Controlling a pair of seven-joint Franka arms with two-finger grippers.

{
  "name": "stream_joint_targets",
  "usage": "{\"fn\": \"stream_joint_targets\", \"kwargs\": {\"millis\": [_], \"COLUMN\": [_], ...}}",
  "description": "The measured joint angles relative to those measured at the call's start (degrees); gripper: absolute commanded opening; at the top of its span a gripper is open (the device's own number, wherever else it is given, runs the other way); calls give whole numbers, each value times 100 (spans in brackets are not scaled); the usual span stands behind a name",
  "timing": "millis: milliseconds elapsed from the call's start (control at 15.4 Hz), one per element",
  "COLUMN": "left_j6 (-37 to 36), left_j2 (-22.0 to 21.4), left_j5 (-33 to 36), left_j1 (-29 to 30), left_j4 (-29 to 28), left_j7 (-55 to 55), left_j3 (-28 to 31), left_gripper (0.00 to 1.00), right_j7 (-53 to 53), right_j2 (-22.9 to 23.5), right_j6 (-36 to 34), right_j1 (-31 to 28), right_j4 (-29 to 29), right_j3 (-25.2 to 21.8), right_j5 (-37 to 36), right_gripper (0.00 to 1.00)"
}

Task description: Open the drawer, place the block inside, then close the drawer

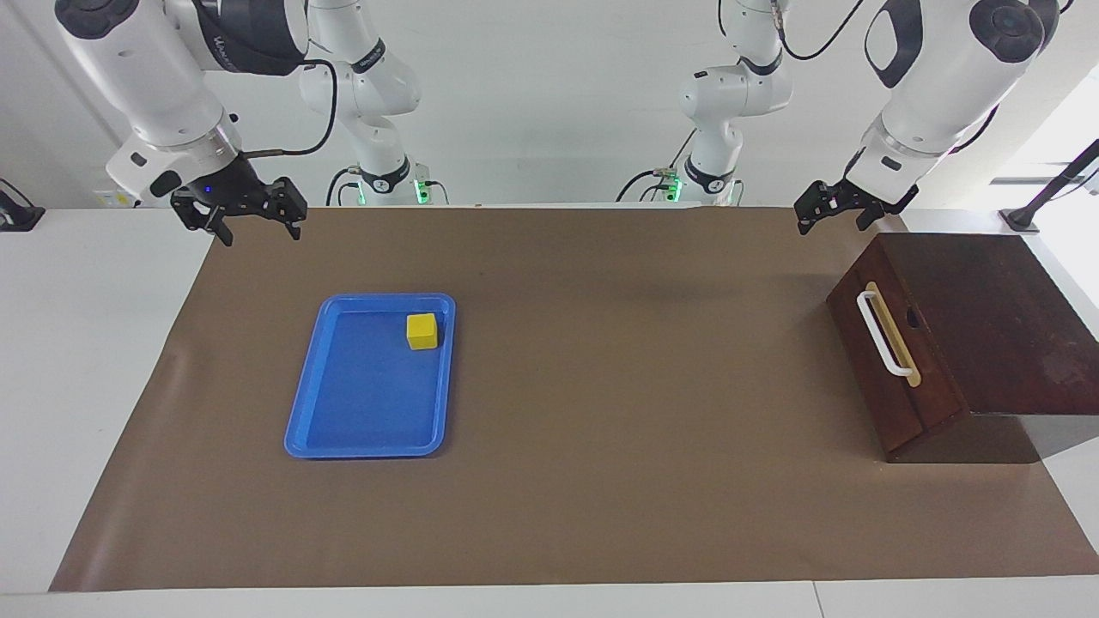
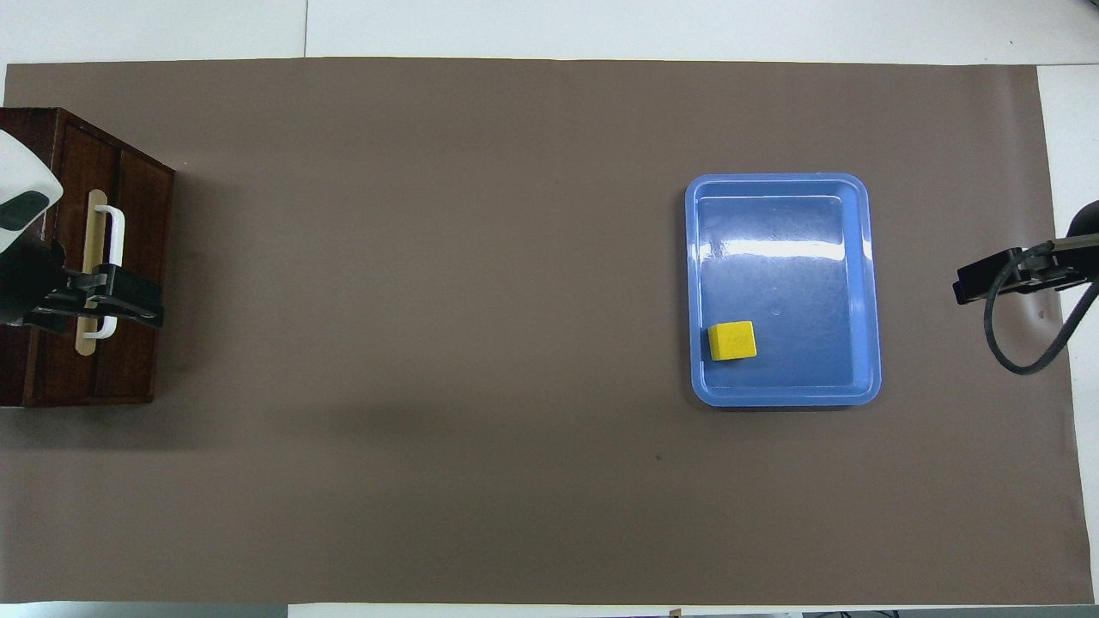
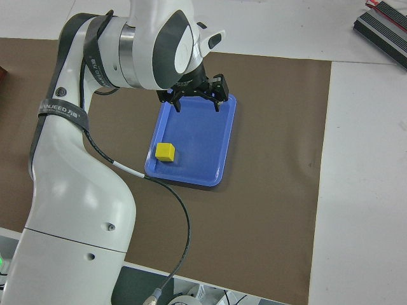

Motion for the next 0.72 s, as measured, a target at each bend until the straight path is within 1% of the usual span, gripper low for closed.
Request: {"fn": "stream_joint_targets", "kwargs": {"millis": [716], "left_j6": [2], "left_j2": [0], "left_j5": [0], "left_j1": [0], "left_j4": [0], "left_j7": [0], "left_j3": [0], "left_gripper": [100], "right_j7": [0], "right_j2": [0], "right_j6": [150], "right_j1": [14], "right_j4": [58], "right_j3": [1], "right_j5": [0], "right_gripper": [100]}}
